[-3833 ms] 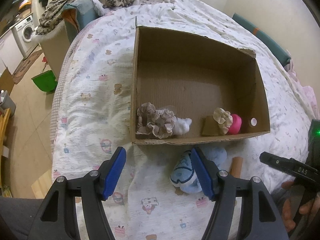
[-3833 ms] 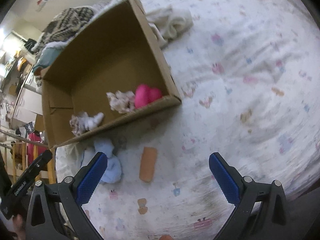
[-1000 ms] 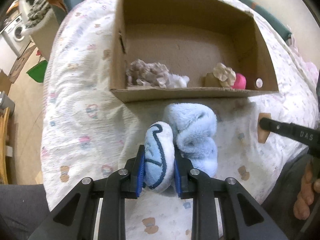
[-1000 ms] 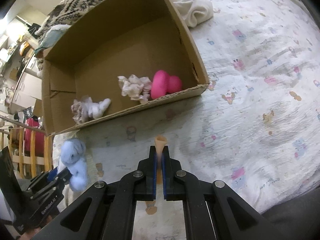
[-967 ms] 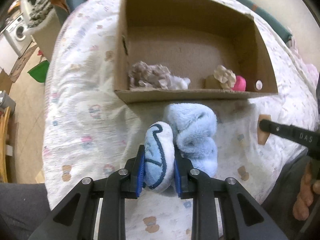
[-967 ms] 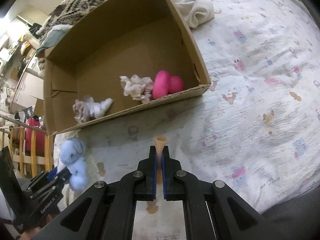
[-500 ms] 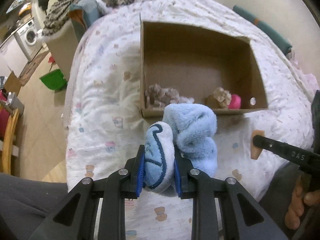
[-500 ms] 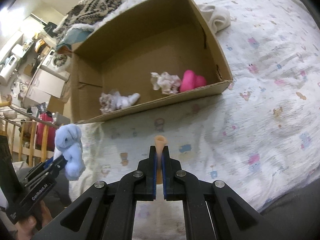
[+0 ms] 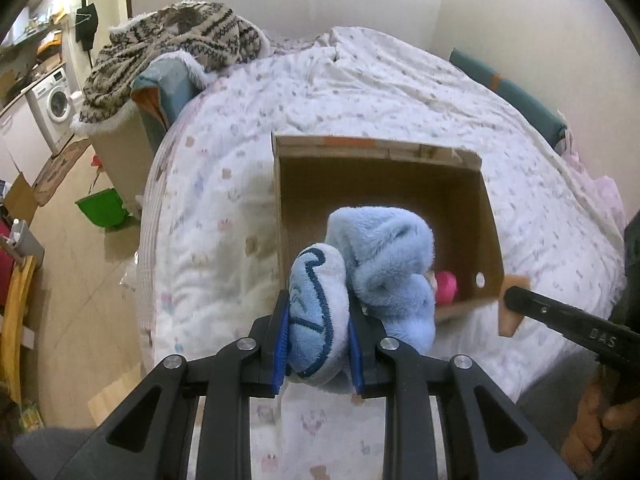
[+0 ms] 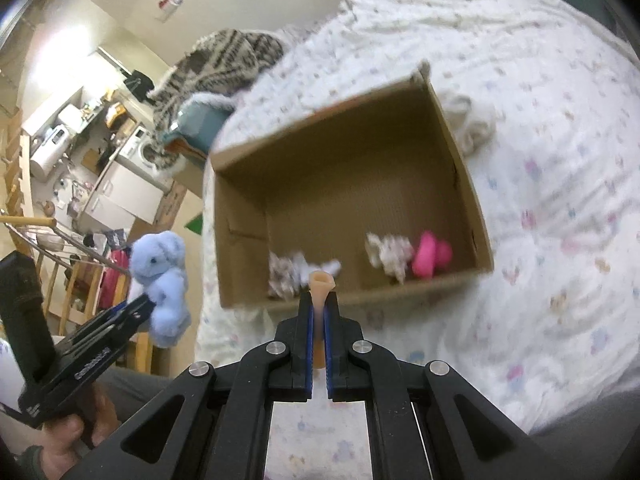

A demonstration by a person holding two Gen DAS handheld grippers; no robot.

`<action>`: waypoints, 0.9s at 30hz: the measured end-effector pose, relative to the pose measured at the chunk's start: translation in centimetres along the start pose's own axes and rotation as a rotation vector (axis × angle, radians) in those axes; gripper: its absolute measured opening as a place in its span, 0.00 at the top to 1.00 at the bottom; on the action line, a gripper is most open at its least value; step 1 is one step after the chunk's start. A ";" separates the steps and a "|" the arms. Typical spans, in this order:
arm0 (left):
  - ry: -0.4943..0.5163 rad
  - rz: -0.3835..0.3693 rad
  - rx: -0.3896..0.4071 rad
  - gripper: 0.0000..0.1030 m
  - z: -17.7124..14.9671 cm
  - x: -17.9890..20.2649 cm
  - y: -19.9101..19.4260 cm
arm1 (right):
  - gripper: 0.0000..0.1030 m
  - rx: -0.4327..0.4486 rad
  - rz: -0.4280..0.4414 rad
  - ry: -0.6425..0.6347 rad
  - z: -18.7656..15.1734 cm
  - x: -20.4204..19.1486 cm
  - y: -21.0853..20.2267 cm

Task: Organize soft objects
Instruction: 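Carry the blue plush and tan tube into the box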

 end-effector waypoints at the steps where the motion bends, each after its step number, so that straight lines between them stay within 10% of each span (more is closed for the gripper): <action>1: 0.000 -0.001 0.004 0.78 0.5 -0.1 0.2 | 0.94 0.010 0.006 -0.001 0.5 -0.2 -0.1; 27: 0.086 0.056 0.003 0.78 5.2 1.9 10.5 | 0.94 0.078 -0.033 0.032 6.7 4.1 5.7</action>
Point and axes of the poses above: each gripper's, at about its wrist camera, not at the fingertips, and y roughly the way its jaws point, x to its right, z to its top, the point moved 5 cm from there along y, roughly the way its jaws point, and after that the axes turned 12 degrees about y, right-handed, at the moved point
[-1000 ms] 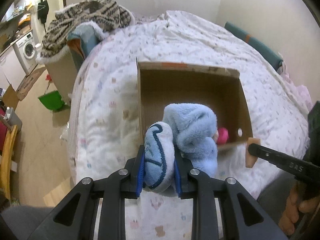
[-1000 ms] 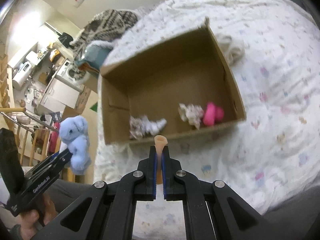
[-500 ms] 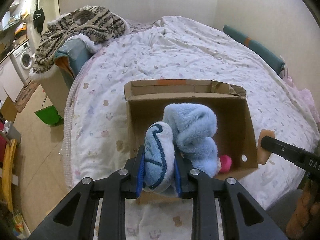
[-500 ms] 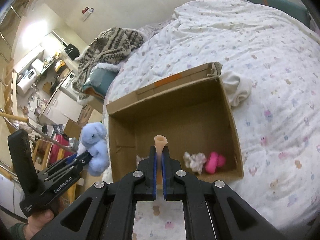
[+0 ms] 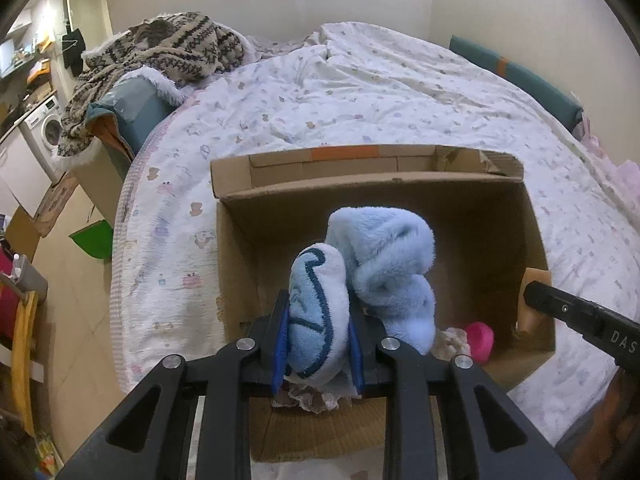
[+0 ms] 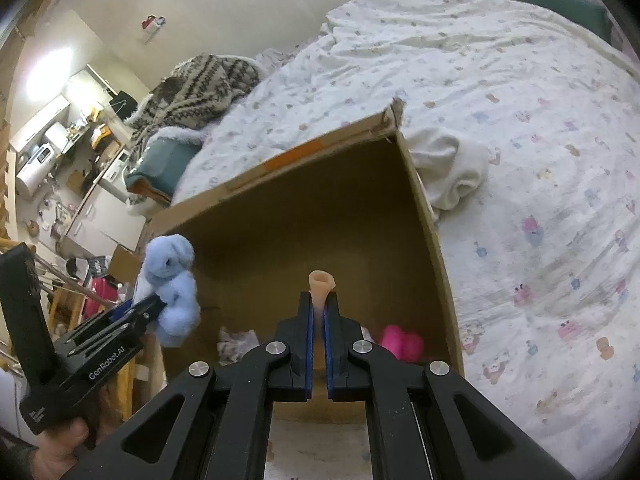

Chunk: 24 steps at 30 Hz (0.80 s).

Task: Organize soft objects
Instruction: 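Carry the blue plush and tan tube into the box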

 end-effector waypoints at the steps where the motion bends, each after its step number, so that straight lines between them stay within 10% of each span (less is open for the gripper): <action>1: -0.001 0.000 -0.001 0.78 -0.1 0.0 0.4 | 0.94 -0.002 -0.001 0.003 0.0 0.2 0.2; 24: -0.025 0.013 -0.019 0.76 -0.7 -0.2 2.6 | 0.93 -0.003 -0.033 -0.059 -0.6 -0.6 2.6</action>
Point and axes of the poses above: each gripper's, at about its wrist camera, not at the fingertips, and y roughly the way its jaws point, x to its right, z to its top, the point moved 5 cm from there along y, roughly the way its jaws point, and after that the axes turned 12 degrees about y, right-handed, at the moved point
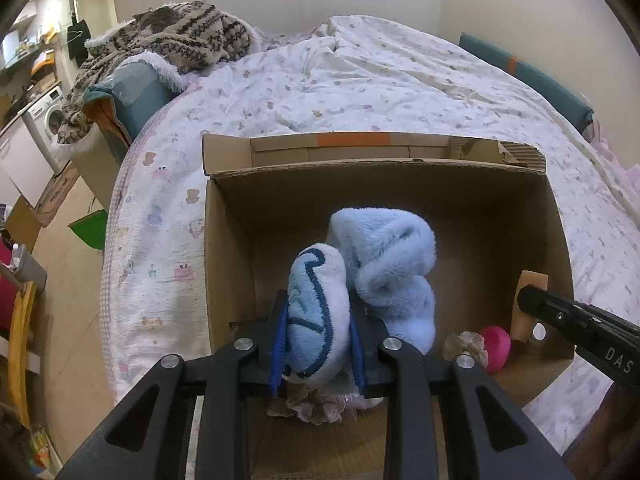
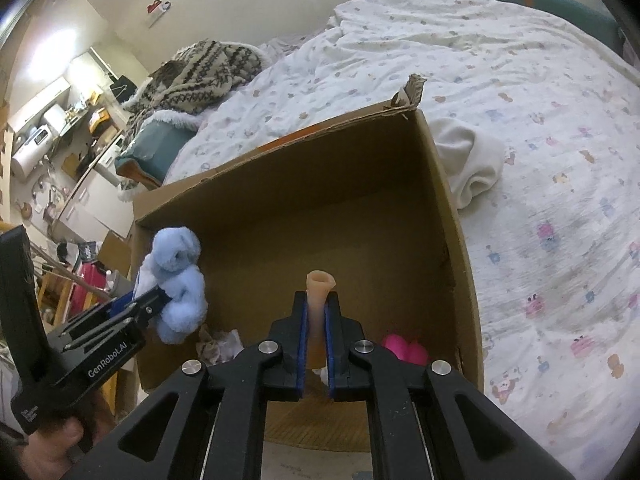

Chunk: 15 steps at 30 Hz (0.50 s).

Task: Organize soft objects
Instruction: 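Carry the blue plush and tan tube into the box, then open both tools to release the plush and tube in the box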

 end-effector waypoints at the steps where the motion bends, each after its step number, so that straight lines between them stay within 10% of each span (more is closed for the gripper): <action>1: -0.001 -0.001 0.001 0.76 0.0 0.0 0.0 | 0.92 0.001 0.000 0.001 0.0 0.1 0.0; 10: -0.006 -0.009 -0.003 0.75 -0.1 0.0 0.2 | 0.71 0.013 0.021 0.046 0.4 0.4 -0.5; 13: -0.007 -0.013 -0.006 0.75 -0.2 0.0 0.3 | 0.38 0.028 0.015 0.051 0.5 0.6 -0.7; 15: -0.008 -0.016 -0.005 0.75 -0.3 0.1 0.3 | 0.33 0.056 0.014 0.048 0.6 0.5 -1.1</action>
Point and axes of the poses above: each gripper's, at about its wrist camera, not at the fingertips, and y roughly the way its jaws point, x to its right, z to its top, the point moved 5 cm from there along y, roughly the way its jaws point, and after that the axes turned 12 degrees about y, right-handed, at the moved point
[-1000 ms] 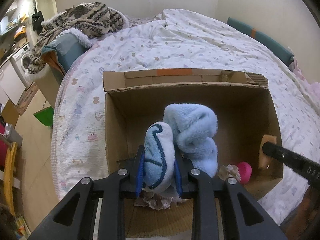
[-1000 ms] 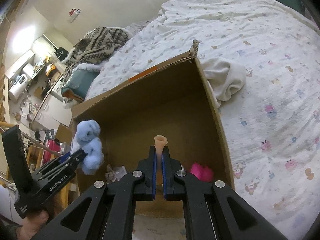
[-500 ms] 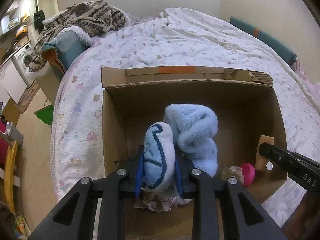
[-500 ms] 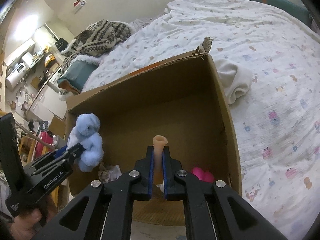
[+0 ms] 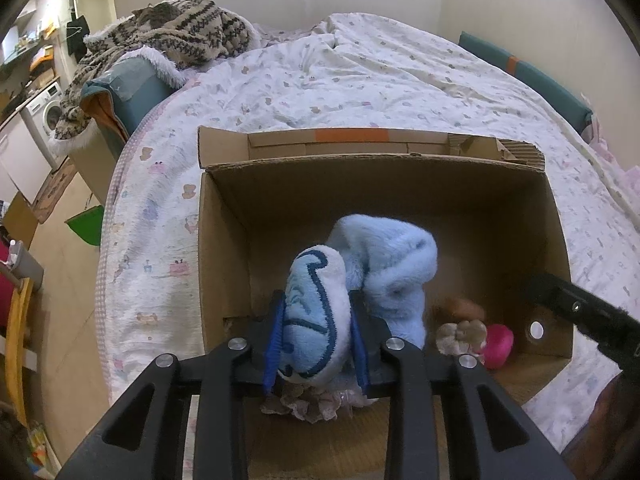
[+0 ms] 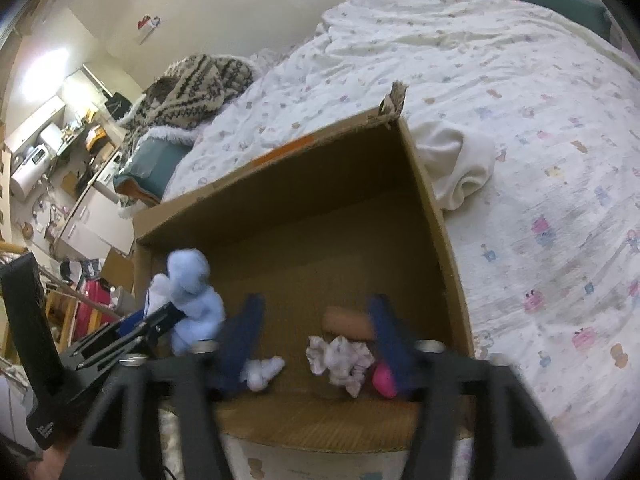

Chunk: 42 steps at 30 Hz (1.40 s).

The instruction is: Organize soft objects

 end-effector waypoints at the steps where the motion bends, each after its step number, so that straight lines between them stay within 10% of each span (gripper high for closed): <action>1: -0.001 -0.002 0.002 0.73 0.0 0.0 0.0 | 0.33 0.002 -0.001 -0.007 0.0 -0.1 -0.1; 6: 0.008 -0.003 -0.003 0.67 0.0 0.3 0.0 | 0.33 0.002 0.002 -0.022 -0.1 -0.4 -0.2; 10: 0.002 0.003 -0.003 0.28 -0.2 0.3 -0.6 | 0.27 0.014 -0.007 -0.027 0.1 -0.4 -0.5; 20: -0.021 0.057 0.032 0.27 -0.7 -0.6 -3.9 | 0.01 0.027 -0.021 -0.037 -0.6 -0.5 -1.7; 24: -0.029 0.156 0.086 0.27 -1.0 -1.6 -6.7 | 0.00 0.063 -0.038 -0.077 -1.0 -1.3 -3.2; 42: -0.110 0.095 0.122 0.02 -7.0 -2.7 -13.1 | 0.00 0.168 -0.058 -0.150 -5.5 -2.3 -9.5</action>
Point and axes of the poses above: each gripper's, at about its wrist camera, not at the fingertips, and y roughly the way its jaws point, x to its right, z to its top, the point moved 5 cm from there along y, roughly the way its jaws point, and after that the axes turned 12 degrees about y, right-handed, at the moved point
